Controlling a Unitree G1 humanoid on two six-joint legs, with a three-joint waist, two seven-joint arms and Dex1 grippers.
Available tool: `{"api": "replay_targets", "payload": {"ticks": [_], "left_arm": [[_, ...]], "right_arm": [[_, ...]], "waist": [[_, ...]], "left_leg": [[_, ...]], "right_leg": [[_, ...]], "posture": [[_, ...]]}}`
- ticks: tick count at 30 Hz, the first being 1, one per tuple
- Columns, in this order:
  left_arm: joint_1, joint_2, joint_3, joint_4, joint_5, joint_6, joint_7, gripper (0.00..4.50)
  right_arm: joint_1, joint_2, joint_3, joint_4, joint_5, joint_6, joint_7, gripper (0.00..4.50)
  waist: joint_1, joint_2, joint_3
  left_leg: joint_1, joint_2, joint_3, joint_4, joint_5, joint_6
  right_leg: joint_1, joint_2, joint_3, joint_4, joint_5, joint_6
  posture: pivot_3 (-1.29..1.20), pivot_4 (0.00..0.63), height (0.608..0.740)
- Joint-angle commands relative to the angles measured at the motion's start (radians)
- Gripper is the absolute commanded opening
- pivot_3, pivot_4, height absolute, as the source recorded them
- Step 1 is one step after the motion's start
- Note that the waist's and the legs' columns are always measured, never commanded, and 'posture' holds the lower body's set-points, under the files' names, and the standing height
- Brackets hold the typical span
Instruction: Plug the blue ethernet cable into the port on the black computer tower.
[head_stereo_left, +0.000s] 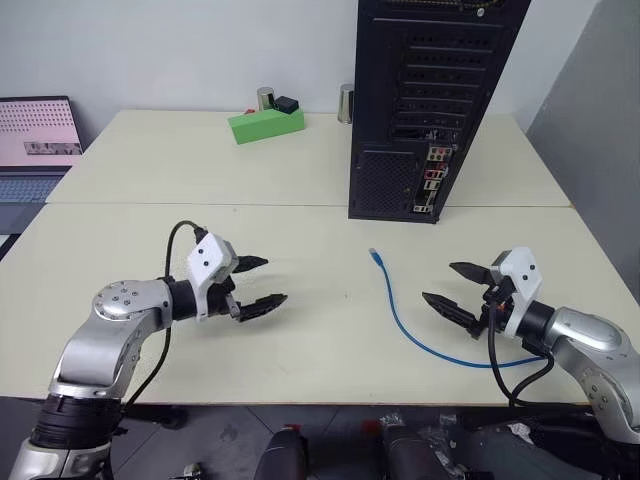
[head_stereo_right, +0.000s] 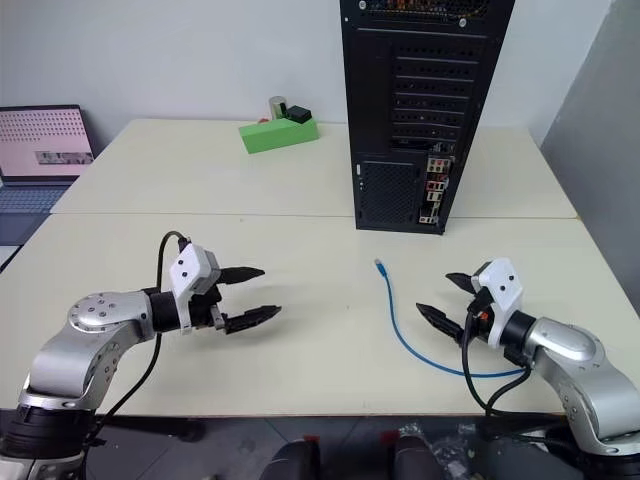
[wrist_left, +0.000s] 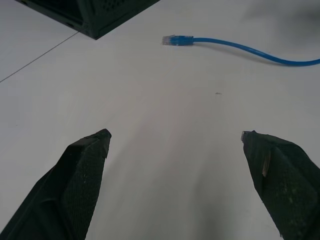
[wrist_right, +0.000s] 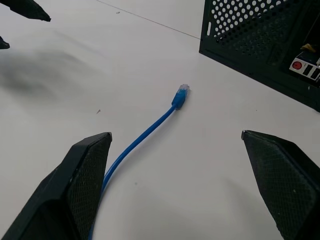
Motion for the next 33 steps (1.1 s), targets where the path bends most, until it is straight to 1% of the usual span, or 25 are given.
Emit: {"api": "replay_targets", "payload": {"ticks": [1,7,11,18,20,23,25,30,33], "left_arm": [[0.020,0.025,0.015,-0.039,-0.007,-0.025,-0.023,4.50],[0.028,0.022,0.005,-0.050,0.004,-0.029,-0.013,4.50],[0.017,0.015,-0.010,-0.050,0.015,-0.030,-0.006,4.50],[-0.013,0.014,-0.044,-0.049,0.021,-0.022,-0.016,4.50],[-0.030,-0.009,-0.046,-0.033,0.021,-0.044,-0.006,4.50],[-0.042,-0.024,-0.058,-0.018,0.031,-0.063,-0.003,4.50],[-0.045,-0.026,-0.063,-0.014,0.037,-0.070,-0.005,4.50],[-0.058,-0.033,-0.065,-0.005,0.025,-0.079,-0.021,4.50],[-0.064,-0.036,-0.063,-0.001,0.021,-0.084,-0.028,4.50]], "right_arm": [[-0.012,-0.001,0.006,0.001,-0.013,-0.044,0.020,4.41],[-0.027,0.010,0.026,0.039,-0.062,-0.078,0.001,4.41],[-0.056,0.037,0.057,0.059,-0.101,-0.077,-0.043,4.41],[-0.156,0.157,0.159,0.121,-0.203,-0.038,-0.175,4.41],[-0.216,0.215,0.197,0.190,-0.246,-0.029,-0.229,4.41],[-0.273,0.279,0.245,0.269,-0.289,-0.031,-0.264,4.41],[-0.294,0.303,0.265,0.309,-0.309,-0.041,-0.273,4.41],[-0.379,0.405,0.281,0.486,-0.362,-0.063,-0.343,4.41],[-0.408,0.442,0.289,0.538,-0.383,-0.070,-0.357,4.41]], "waist": [[0.000,0.000,0.000],[0.001,0.000,0.000],[0.000,0.000,0.000],[0.000,0.000,0.000],[0.000,0.000,0.000],[0.000,0.000,0.000],[-0.001,0.000,0.000],[-0.002,0.000,0.000],[-0.002,0.000,0.000]], "left_leg": [[0.000,0.000,0.000,0.000,0.000,0.000],[0.000,0.000,0.000,0.000,0.000,0.000],[0.000,0.000,0.000,0.000,0.000,0.000],[0.000,0.000,0.000,0.000,0.000,0.000],[0.000,0.000,0.000,0.000,0.000,0.000],[0.000,0.000,0.000,0.000,0.000,0.000],[0.000,0.000,0.000,0.000,0.000,0.000],[0.000,0.000,0.000,0.000,0.000,0.000],[0.000,0.000,0.000,0.000,0.000,0.000]], "right_leg": [[0.000,0.000,0.000,0.000,0.000,0.000],[0.000,0.000,0.000,0.000,0.000,0.000],[0.000,0.000,0.000,0.000,0.000,0.000],[0.000,0.000,0.000,0.000,0.000,0.000],[0.000,0.000,0.000,0.000,0.000,0.000],[0.000,0.000,0.000,0.000,0.000,0.000],[-0.001,0.000,0.000,0.000,0.000,0.000],[-0.001,0.000,0.000,0.001,0.000,0.000],[-0.001,0.000,0.000,0.001,0.000,0.000]], "posture": [[0.00,0.150,0.740],[0.00,0.150,0.740],[0.00,0.150,0.740],[0.00,0.150,0.740],[0.00,0.150,0.740],[0.00,0.150,0.740],[0.00,0.150,0.740],[0.00,0.150,0.740],[0.00,0.150,0.740]]}}
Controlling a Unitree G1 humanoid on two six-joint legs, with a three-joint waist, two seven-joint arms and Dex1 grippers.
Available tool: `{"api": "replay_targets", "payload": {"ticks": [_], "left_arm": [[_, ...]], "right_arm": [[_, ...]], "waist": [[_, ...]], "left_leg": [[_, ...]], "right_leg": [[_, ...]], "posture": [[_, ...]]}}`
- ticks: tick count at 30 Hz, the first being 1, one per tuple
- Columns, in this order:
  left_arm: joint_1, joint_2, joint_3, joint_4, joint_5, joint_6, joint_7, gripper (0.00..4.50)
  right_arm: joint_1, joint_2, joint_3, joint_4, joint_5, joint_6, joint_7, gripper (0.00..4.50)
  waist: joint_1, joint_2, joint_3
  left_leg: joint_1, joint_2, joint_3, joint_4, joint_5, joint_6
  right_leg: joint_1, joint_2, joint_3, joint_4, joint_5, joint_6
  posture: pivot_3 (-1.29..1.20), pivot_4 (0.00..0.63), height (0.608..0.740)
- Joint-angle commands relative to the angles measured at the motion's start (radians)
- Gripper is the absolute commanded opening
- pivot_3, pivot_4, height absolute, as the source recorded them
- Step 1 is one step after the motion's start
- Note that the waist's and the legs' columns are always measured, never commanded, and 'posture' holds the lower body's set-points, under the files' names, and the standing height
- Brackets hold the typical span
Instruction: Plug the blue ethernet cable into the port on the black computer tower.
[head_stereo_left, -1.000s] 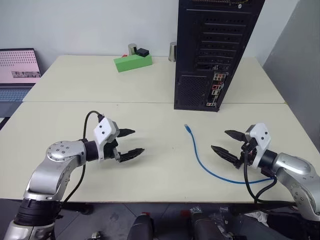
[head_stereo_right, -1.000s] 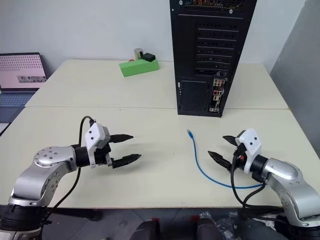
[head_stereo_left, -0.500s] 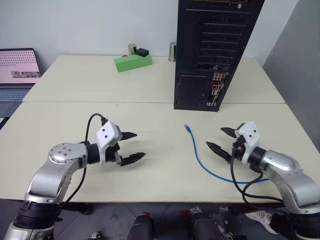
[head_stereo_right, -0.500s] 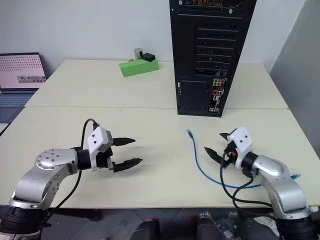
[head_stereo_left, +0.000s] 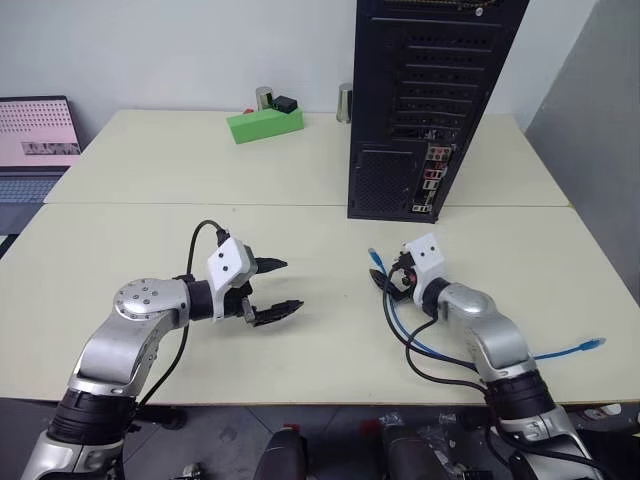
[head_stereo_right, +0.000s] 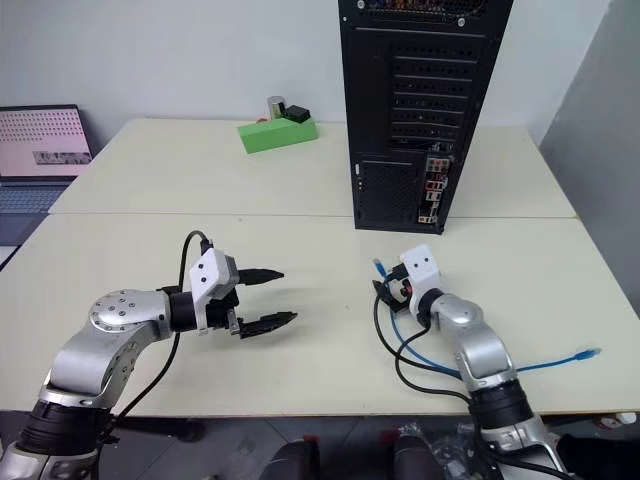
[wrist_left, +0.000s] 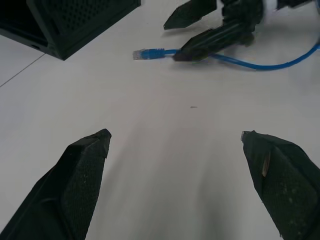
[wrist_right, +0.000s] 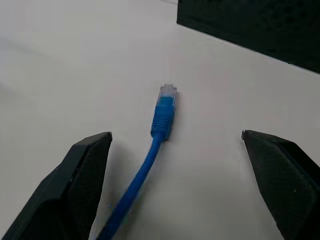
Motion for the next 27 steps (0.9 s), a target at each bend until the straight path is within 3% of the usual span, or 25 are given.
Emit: {"api": "replay_targets", "payload": {"ticks": [1,2,6,9,10,11,15,21,27], "left_arm": [[-0.018,-0.003,0.009,-0.008,-0.014,-0.027,-0.013,4.50],[-0.017,-0.004,0.009,-0.007,-0.014,-0.030,-0.012,4.50],[-0.018,-0.007,0.009,-0.002,-0.011,-0.036,-0.015,4.50],[-0.017,-0.007,0.010,0.002,-0.008,-0.040,-0.019,4.50],[-0.016,-0.006,0.010,0.005,-0.006,-0.042,-0.021,4.50],[-0.018,-0.007,0.009,0.011,-0.004,-0.045,-0.022,4.50],[-0.032,-0.011,0.003,0.037,0.001,-0.053,-0.025,4.50],[-0.076,-0.021,-0.019,0.095,-0.008,-0.053,-0.064,4.50],[-0.167,-0.027,-0.086,0.196,0.028,-0.125,-0.155,4.50]], "right_arm": [[-0.040,0.027,0.005,0.034,-0.031,-0.036,-0.021,4.41],[-0.042,0.035,0.006,0.043,-0.038,-0.037,-0.027,4.41],[-0.045,0.051,0.002,0.052,-0.060,-0.027,-0.044,3.65],[-0.042,0.042,0.010,0.032,-0.077,-0.002,-0.045,2.80],[-0.041,0.038,0.013,0.023,-0.082,0.006,-0.044,2.75],[-0.041,0.032,0.016,0.014,-0.087,0.013,-0.042,2.34],[-0.035,0.017,0.011,-0.025,-0.084,0.046,-0.026,1.63],[-0.033,-0.014,0.023,-0.067,-0.079,0.048,0.019,0.20],[-0.066,-0.111,0.077,-0.190,-0.010,0.050,0.248,0.14]], "waist": [[0.000,0.000,0.000],[0.000,0.000,0.000],[0.000,0.000,0.000],[0.000,0.000,0.000],[0.000,0.000,0.000],[0.000,0.000,0.000],[0.000,0.000,0.000],[0.000,0.000,0.000],[0.000,0.000,0.000]], "left_leg": [[0.000,0.000,0.000,0.000,0.000,0.000],[0.000,0.000,0.000,0.000,0.000,0.000],[0.000,0.000,0.000,0.000,0.000,0.000],[0.000,0.000,0.000,0.000,0.000,0.000],[0.000,0.000,0.000,0.000,0.000,0.000],[0.000,0.000,0.000,0.000,0.000,0.000],[0.000,0.000,0.000,0.000,0.000,0.000],[0.000,0.000,0.000,0.000,0.000,0.000],[0.000,0.000,0.000,0.000,0.000,0.000]], "right_leg": [[0.000,0.000,0.000,0.000,0.000,0.000],[0.000,0.000,0.000,0.000,0.000,0.000],[0.000,0.000,0.000,0.000,0.000,0.000],[0.000,0.000,0.000,0.000,0.000,0.000],[0.000,0.000,0.000,0.000,0.000,0.000],[0.000,0.000,0.000,0.000,0.000,0.000],[0.000,0.000,0.000,0.000,0.000,0.000],[0.000,0.000,0.000,0.000,0.000,0.000],[0.000,0.000,0.000,0.000,0.000,0.000]], "posture": [[0.00,0.150,0.740],[0.00,0.150,0.740],[0.00,0.150,0.740],[0.00,0.150,0.740],[0.00,0.150,0.740],[0.00,0.150,0.740],[0.00,0.150,0.740],[0.00,0.150,0.740],[0.00,0.150,0.740]]}}
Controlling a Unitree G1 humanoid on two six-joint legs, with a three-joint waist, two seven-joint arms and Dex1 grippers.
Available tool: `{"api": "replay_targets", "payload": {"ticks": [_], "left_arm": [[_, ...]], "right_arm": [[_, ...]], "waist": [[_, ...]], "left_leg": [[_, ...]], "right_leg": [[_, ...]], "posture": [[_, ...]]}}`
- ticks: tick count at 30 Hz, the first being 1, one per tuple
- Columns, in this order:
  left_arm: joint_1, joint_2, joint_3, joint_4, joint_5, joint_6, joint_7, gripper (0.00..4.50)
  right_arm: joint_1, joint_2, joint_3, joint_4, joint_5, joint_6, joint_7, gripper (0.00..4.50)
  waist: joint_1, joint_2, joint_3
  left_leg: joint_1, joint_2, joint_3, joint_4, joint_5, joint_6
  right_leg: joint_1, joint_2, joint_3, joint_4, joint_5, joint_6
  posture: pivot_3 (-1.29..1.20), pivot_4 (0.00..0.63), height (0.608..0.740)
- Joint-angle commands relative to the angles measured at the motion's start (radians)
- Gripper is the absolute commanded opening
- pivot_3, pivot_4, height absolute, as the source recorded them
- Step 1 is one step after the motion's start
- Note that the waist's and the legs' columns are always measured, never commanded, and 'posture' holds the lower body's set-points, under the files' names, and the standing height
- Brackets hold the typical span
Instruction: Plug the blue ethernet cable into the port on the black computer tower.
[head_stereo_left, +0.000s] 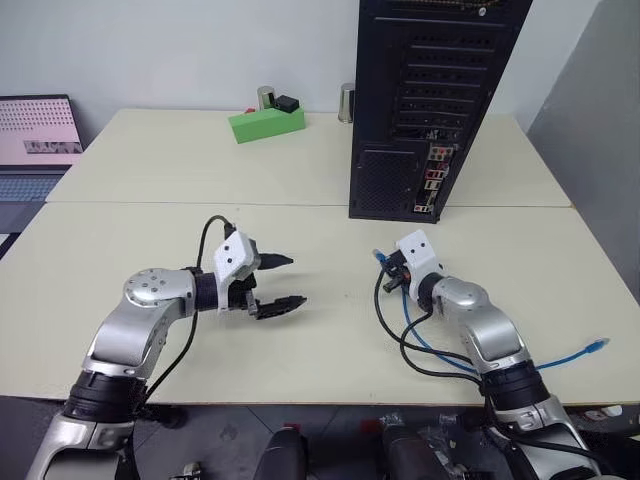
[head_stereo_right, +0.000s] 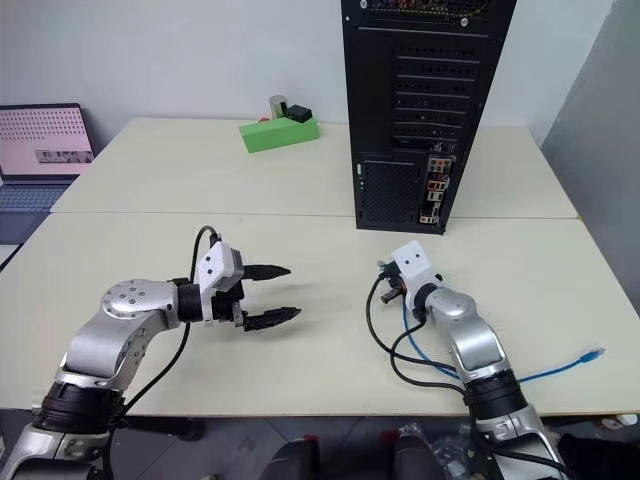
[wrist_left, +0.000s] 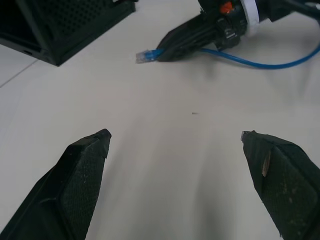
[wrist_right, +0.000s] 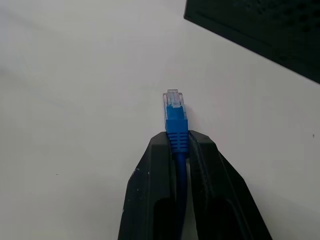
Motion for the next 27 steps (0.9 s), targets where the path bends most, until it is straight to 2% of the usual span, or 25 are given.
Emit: {"api": "replay_targets", "payload": {"ticks": [1,5,11,23,27], "left_arm": [[-0.071,-0.005,-0.035,0.053,0.028,-0.074,-0.062,4.50],[-0.133,-0.011,-0.083,0.100,0.045,-0.116,-0.134,4.50],[-0.176,-0.021,-0.128,0.087,0.032,-0.116,-0.229,4.50],[-0.216,-0.085,-0.157,0.090,0.036,-0.119,-0.275,4.50],[-0.219,-0.083,-0.164,0.099,0.049,-0.129,-0.287,3.70]], "right_arm": [[-0.040,-0.074,0.041,-0.135,0.066,-0.002,0.190,0.14],[-0.047,-0.179,0.075,-0.243,0.144,0.010,0.381,0.14],[-0.046,-0.239,0.094,-0.327,0.202,0.027,0.493,0.13],[-0.058,-0.244,0.135,-0.379,0.209,0.041,0.515,0.13],[-0.061,-0.241,0.140,-0.379,0.205,0.044,0.512,0.13]], "waist": [[0.000,0.000,0.000],[0.001,0.000,0.000],[-0.001,0.000,0.000],[0.000,0.000,0.000],[0.000,0.000,0.000]], "left_leg": [[0.000,0.000,0.000,0.000,0.000,0.000],[0.000,0.000,0.000,0.000,0.000,0.000],[-0.001,0.000,-0.001,0.000,0.000,0.000],[-0.001,0.000,-0.001,0.001,0.000,0.000],[-0.001,0.000,-0.002,0.001,0.000,0.000]], "right_leg": [[0.000,0.000,0.000,0.000,0.000,0.000],[0.000,0.000,-0.001,-0.001,0.000,0.000],[0.000,0.000,-0.001,-0.001,0.000,0.000],[0.000,0.000,-0.001,-0.001,0.000,0.000],[0.000,0.000,-0.001,-0.001,0.000,0.000]], "posture": [[0.00,0.150,0.740],[0.00,0.150,0.740],[0.00,0.150,0.740],[0.00,0.150,0.740],[0.00,0.150,0.740]]}}
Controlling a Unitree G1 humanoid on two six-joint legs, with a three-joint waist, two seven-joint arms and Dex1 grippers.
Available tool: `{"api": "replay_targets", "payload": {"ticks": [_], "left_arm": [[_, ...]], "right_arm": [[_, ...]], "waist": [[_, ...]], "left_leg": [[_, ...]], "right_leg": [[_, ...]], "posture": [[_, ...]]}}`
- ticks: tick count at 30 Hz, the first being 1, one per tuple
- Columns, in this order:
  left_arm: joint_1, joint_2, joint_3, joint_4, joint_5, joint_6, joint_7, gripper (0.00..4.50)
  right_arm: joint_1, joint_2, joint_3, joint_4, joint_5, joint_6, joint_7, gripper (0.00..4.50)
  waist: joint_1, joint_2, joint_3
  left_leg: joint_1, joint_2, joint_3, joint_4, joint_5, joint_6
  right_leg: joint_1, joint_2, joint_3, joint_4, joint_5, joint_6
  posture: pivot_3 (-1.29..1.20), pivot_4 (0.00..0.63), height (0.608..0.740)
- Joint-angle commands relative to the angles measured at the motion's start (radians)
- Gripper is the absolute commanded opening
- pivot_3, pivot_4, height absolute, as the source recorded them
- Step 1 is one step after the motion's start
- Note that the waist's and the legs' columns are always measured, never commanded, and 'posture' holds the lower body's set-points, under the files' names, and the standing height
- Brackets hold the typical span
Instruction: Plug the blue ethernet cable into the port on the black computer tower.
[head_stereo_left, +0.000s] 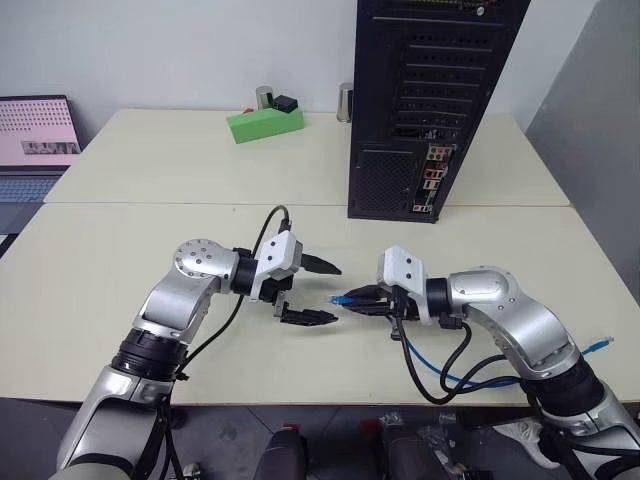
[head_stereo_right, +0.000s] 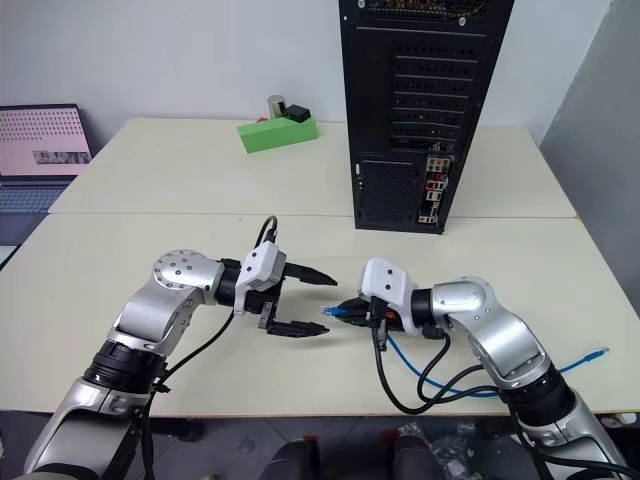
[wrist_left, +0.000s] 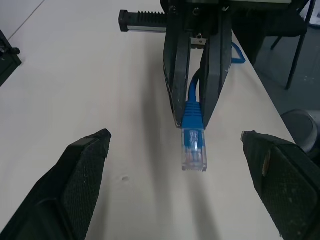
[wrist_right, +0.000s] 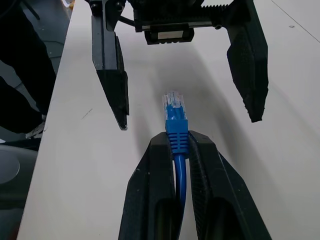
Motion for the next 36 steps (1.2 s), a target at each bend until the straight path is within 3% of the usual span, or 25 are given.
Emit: {"api": "replay_targets", "payload": {"ticks": [1,12,16,23,24,32,36], "left_arm": [[-0.019,0.002,-0.007,-0.007,0.008,-0.019,-0.016,3.46],[-0.014,0.012,-0.016,0.009,0.046,-0.046,-0.019,1.34],[-0.012,0.008,-0.015,0.010,0.050,-0.051,-0.015,0.30],[-0.013,0.002,-0.017,0.025,0.065,-0.089,-0.012,0.27],[-0.012,0.000,-0.017,0.029,0.066,-0.099,-0.012,0.27],[0.002,-0.018,-0.008,0.034,0.061,-0.184,-0.006,0.27],[0.023,-0.043,-0.007,0.050,0.095,-0.335,0.024,0.27]], "right_arm": [[-0.022,0.005,0.004,-0.044,0.009,0.000,0.000,0.13],[-0.024,0.004,0.004,-0.044,0.009,0.010,-0.009,0.13],[-0.024,0.001,0.005,-0.046,0.011,0.014,-0.012,0.13],[-0.024,-0.005,0.008,-0.036,0.000,0.006,-0.013,0.13],[-0.024,-0.009,0.008,-0.033,-0.003,0.004,-0.011,0.83],[0.027,-0.143,-0.114,-0.067,0.093,0.050,0.064,2.56],[0.075,-0.139,-0.200,-0.083,0.197,0.136,0.040,3.74]], "waist": [[0.000,0.000,0.000],[0.000,0.000,0.000],[0.000,0.000,0.000],[0.000,0.000,0.000],[0.000,0.000,0.000],[0.003,0.000,0.000],[0.002,0.000,0.000]], "left_leg": [[0.000,0.000,0.000,0.000,0.000,0.000],[0.000,0.000,0.000,0.000,0.000,0.000],[0.000,0.000,0.000,0.000,0.000,0.000],[0.000,0.000,0.000,0.000,0.000,0.000],[0.000,0.000,0.000,0.000,0.000,0.000],[-0.001,0.000,0.000,0.000,0.000,0.000],[-0.001,0.000,0.000,0.001,0.000,0.000]], "right_leg": [[0.000,0.000,0.000,0.000,0.000,0.000],[0.000,0.000,0.000,0.000,0.000,0.000],[0.000,0.000,0.000,0.000,0.000,0.000],[0.000,0.000,0.000,0.000,0.000,0.000],[0.000,0.000,0.000,0.000,0.000,0.000],[0.000,0.000,0.000,0.000,0.000,0.000],[0.000,0.000,0.000,0.000,0.000,0.000]], "posture": [[0.00,0.150,0.740],[0.00,0.150,0.740],[0.00,0.150,0.740],[0.00,0.150,0.740],[0.00,0.150,0.740],[0.00,0.150,0.740],[0.00,0.150,0.740]]}}
